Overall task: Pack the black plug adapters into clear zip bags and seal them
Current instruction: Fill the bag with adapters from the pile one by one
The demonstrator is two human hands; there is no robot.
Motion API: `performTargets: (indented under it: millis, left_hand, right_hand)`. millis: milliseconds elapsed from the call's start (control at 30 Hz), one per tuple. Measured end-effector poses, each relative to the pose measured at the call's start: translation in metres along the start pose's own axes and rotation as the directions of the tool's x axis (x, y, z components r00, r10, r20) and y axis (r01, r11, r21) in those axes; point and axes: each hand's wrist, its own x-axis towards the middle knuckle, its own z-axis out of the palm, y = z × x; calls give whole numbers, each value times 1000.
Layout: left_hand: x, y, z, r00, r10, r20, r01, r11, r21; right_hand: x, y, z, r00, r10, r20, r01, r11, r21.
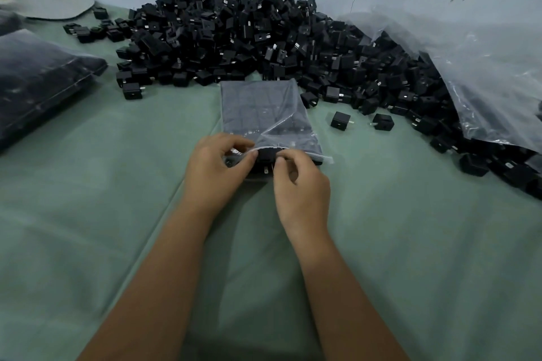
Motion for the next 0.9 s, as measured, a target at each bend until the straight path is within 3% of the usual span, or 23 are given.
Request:
performTargets:
  millis: [167, 433, 567, 667, 767, 900]
  left_hand:
    - [1, -2, 0, 998, -61, -17, 60, 997, -42]
    - [0, 0, 0, 1000, -25, -13, 25, 1000, 8]
    - [0, 2, -1, 995, 79, -68, -74, 994, 76]
    - [-2, 6, -1, 982, 156, -105, -143, 983, 119]
    - [-4, 9, 0, 973, 201, -115, -186, 974, 125]
    - [-4, 9, 0, 962, 240, -131, -223, 966, 129]
  right_hand:
    - [-5, -1, -4, 979, -145, 141, 154, 986, -61]
    - [-2, 2, -1, 976, -157, 151, 193, 944, -269]
    - [-4, -3, -1, 959, -247, 136, 279, 901, -333]
    - [-6, -5, -2, 924, -331, 193, 383, 802, -458]
    - [-6, -4, -2, 909, -329, 257, 417, 745, -521]
    - [-4, -3, -2, 913, -319, 255, 408, 746, -527]
